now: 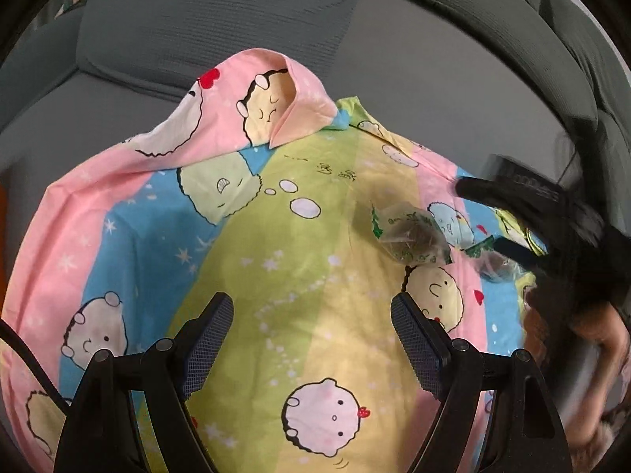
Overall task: Organize objects
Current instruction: 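Grasp the second clear plastic bag with the right gripper and lift, then carry the second bag with the right gripper toward the green box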
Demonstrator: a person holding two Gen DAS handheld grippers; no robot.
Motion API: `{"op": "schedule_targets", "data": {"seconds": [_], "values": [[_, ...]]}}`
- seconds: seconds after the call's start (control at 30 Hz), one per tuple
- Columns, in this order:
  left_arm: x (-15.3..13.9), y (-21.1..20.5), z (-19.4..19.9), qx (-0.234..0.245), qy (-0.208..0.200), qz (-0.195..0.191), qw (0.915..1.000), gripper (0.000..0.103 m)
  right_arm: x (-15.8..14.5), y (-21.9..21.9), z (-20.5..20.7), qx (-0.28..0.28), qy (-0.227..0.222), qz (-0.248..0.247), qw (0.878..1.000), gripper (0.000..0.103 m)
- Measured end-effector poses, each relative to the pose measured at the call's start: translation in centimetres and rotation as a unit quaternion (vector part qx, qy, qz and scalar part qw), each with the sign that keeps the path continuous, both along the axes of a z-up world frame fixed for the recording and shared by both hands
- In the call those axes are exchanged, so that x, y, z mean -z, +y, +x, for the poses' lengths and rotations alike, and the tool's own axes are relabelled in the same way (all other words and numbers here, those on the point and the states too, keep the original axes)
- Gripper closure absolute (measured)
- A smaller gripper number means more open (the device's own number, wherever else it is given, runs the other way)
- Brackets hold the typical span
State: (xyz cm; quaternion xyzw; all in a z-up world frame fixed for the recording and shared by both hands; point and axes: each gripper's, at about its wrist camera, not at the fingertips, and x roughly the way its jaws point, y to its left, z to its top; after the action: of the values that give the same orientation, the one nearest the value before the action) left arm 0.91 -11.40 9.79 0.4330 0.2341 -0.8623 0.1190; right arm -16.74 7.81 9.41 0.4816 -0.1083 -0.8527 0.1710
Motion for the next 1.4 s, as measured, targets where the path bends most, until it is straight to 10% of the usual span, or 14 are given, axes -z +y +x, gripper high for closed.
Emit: {"op": "schedule_targets", "data": {"seconds": [0.3, 0.83, 1.4], "values": [[0.4, -0.9, -0.2, 0.0, -0.009, 0.026, 0.9996, 0.02, 7.7, -4.4, -4.7, -0.018, -0.091, 0.101, 0.991, 0.012], [0.4, -0.1, -0.3, 0.015, -0.012, 0.033, 0.9993, 0.02, 6.2, -0.5, 2.6, -0.05, -0.08, 0.023, 0.995, 0.056], [0.8, 2.9, -0.9, 0.089, -0.021, 0.06, 0.994, 0.02, 2.2, 7.9, 13.6, -0.028, -0.084, 0.023, 0.996, 0.056]]}}
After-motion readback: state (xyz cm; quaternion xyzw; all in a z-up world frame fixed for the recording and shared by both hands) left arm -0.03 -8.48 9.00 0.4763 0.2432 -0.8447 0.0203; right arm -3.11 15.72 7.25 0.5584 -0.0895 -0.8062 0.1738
